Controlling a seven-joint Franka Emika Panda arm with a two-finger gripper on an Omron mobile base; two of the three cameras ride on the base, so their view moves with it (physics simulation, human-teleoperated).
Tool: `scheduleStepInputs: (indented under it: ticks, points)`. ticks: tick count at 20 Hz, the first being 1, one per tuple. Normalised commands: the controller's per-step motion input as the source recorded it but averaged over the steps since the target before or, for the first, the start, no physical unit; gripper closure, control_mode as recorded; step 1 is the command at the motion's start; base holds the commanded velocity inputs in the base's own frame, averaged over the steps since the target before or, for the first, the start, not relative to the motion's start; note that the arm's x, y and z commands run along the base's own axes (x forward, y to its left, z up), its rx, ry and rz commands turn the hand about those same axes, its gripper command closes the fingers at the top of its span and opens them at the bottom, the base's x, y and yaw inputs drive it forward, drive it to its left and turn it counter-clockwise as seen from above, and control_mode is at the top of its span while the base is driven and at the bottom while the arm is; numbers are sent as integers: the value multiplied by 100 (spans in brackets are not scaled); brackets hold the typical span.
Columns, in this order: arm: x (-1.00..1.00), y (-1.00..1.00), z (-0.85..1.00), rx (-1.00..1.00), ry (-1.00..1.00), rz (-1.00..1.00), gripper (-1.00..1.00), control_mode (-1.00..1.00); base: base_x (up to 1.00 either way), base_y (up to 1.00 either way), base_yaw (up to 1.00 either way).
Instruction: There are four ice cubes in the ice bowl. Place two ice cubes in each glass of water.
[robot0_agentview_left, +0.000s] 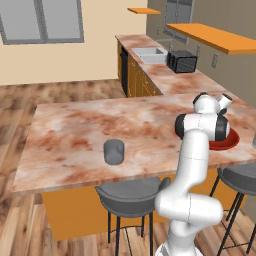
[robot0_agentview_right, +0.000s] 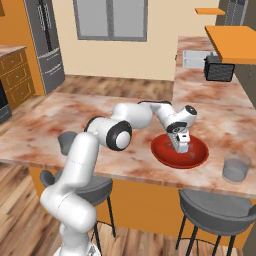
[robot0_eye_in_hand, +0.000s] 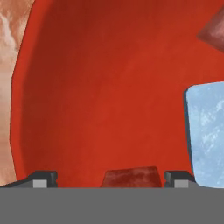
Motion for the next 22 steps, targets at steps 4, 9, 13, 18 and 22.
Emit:
scheduleStepInputs:
  ticks: [4, 9, 13, 18, 22]
  points:
    - [0, -2, -45, 0, 0, 0, -100, -100, 0, 0, 0]
    - [-3, 0, -42, 0, 0, 0, -100, -100, 0, 0, 0]
    - [-17, 0, -31, 0, 0, 0, -100, -100, 0, 0, 0]
    - [-30, 0, -15, 0, 0, 0, -100, -100, 0, 0, 0]
    - [-27, 0, 0, 1, 0, 0, -100, -100, 0, 0, 0]
